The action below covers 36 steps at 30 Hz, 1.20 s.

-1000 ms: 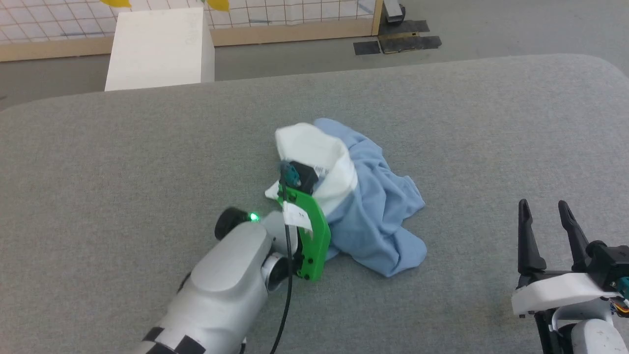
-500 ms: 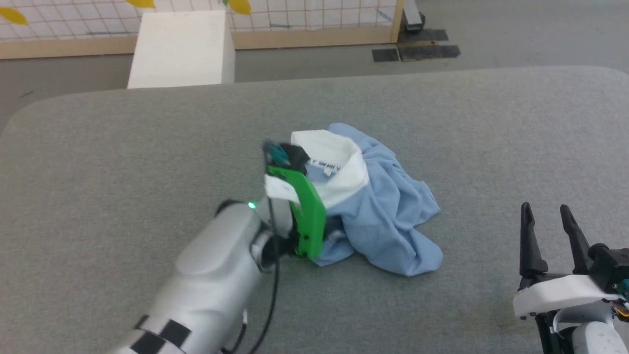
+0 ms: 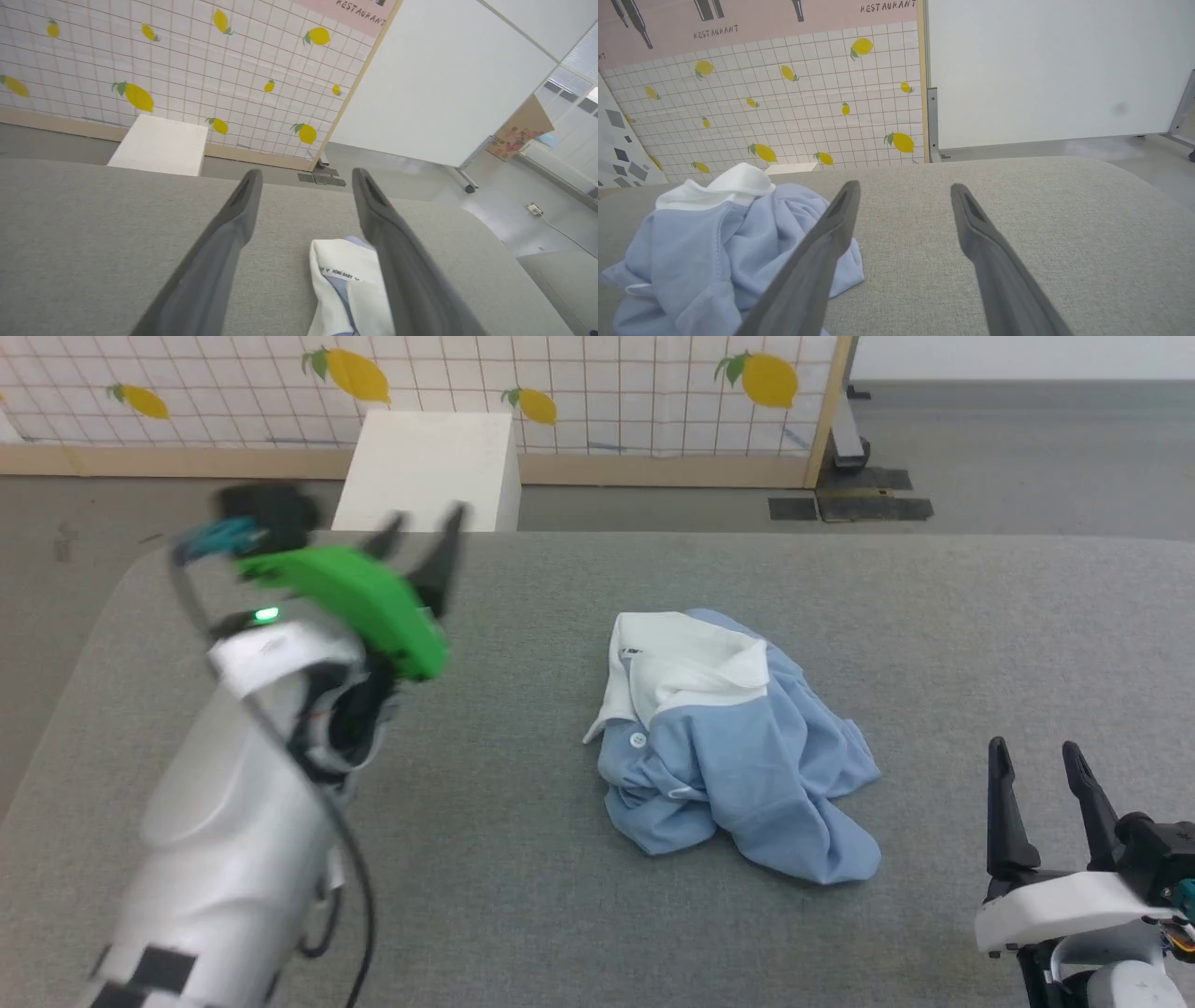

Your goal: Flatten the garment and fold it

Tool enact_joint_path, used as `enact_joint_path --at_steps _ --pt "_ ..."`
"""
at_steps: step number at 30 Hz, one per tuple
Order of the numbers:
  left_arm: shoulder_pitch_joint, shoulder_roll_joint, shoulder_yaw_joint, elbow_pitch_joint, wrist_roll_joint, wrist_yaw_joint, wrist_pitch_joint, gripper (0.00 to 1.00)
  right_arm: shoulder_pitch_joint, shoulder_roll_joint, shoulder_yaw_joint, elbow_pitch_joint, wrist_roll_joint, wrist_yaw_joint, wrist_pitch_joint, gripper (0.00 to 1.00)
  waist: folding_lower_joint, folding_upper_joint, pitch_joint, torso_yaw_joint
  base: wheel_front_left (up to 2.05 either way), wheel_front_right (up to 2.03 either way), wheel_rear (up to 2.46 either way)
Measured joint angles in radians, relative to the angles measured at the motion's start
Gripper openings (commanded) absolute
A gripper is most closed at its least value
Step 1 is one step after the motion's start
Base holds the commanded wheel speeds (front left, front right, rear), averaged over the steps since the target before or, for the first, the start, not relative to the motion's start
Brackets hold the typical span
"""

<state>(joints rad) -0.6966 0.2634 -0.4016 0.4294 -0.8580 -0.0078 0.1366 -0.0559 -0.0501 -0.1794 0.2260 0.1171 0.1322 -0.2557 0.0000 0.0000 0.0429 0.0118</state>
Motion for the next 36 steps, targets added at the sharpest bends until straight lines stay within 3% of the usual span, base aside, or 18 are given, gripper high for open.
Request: enact_joint_path --at_steps 5,9,15,23,36 --pt "0.105 0.074 0.063 -0.051 0.1 0.058 -0.255 1.0 0.002 0.0 0.0 -0.001 0.0 0.0 0.0 1.0 0.0 0.0 -0.014 0.009 0.0 0.0 0.0" --pt "0.206 0.115 0.064 -0.085 0.174 0.098 -0.352 1.0 0.021 0.0 -0.004 -0.001 0.0 0.0 0.0 1.0 0.0 0.0 -0.023 0.011 0.0 0.0 0.0" --pt "0.325 0.14 0.045 -0.144 0.274 0.119 -0.386 1.0 0.027 0.0 -0.005 -0.003 0.0 0.0 0.0 1.0 0.0 0.0 -0.021 0.005 0.0 0.0 0.0" --pt "0.468 0.116 0.105 -0.229 0.331 0.155 -0.394 1.0 0.038 0.0 0.006 -0.002 0.0 0.0 0.0 1.0 0.0 0.0 -0.023 -0.012 0.0 0.0 0.0" --pt "0.574 0.039 0.197 -0.283 0.401 0.126 -0.394 1.0 0.041 0.0 0.012 0.0 0.001 0.0 0.0 1.0 0.0 0.0 -0.011 -0.014 0.0 0.0 0.0"
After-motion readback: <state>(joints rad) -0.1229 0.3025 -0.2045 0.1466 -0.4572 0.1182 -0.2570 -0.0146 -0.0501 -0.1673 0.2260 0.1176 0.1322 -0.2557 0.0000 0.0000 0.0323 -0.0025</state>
